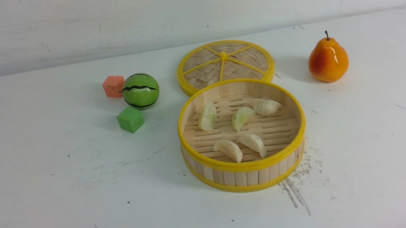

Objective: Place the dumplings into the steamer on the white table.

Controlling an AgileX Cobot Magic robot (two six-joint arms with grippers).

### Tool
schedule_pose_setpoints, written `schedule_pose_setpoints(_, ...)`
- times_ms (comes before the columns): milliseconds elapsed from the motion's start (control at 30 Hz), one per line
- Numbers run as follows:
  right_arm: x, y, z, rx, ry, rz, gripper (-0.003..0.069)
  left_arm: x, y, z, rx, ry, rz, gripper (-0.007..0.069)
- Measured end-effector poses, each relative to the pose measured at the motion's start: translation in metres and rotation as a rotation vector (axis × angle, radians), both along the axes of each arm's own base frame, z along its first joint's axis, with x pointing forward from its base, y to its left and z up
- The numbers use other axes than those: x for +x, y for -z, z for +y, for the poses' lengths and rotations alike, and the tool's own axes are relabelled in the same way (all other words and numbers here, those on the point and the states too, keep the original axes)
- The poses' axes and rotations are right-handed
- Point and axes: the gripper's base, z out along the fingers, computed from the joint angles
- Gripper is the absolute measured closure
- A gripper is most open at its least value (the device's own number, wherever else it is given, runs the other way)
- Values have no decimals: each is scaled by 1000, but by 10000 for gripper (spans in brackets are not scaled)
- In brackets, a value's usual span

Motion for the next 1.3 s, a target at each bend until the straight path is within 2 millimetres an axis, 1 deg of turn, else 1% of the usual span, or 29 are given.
schedule_pose_setpoints(67,0,0,0,0,0,0,611,3,8,1,74,-48,-26,638)
schedule_pose_setpoints(133,0,0,0,0,0,0,608,5,13,2,111,-89,-23,638)
schedule_pose_setpoints(167,0,0,0,0,0,0,606,8,19,4,145,-151,-7,638)
schedule_pose_setpoints(200,0,0,0,0,0,0,606,8,20,4,149,-160,-4,638)
schedule_pose_setpoints(267,0,0,0,0,0,0,601,11,28,9,153,-251,28,638)
schedule_pose_setpoints(367,0,0,0,0,0,0,597,14,39,15,101,-381,90,638)
schedule_pose_setpoints(467,0,0,0,0,0,0,592,16,52,20,7,-463,155,638)
schedule_pose_setpoints(567,0,0,0,0,0,0,586,18,69,24,-37,-525,216,638)
schedule_pose_setpoints(700,0,0,0,0,0,0,582,16,78,25,-28,-545,257,638)
schedule_pose_setpoints(833,0,0,0,0,0,0,577,15,87,25,-18,-548,359,638)
schedule_pose_setpoints(867,0,0,0,0,0,0,574,14,92,25,4,-544,407,638)
schedule_pose_setpoints(933,0,0,0,0,0,0,572,13,95,25,37,-540,438,638)
schedule_pose_setpoints(1067,0,0,0,0,0,0,566,12,97,24,70,-535,452,638)
schedule_pose_setpoints(1200,0,0,0,0,0,0,561,12,97,24,66,-533,454,638)
schedule_pose_setpoints(1300,0,0,0,0,0,0,554,12,97,23,73,-502,456,638)
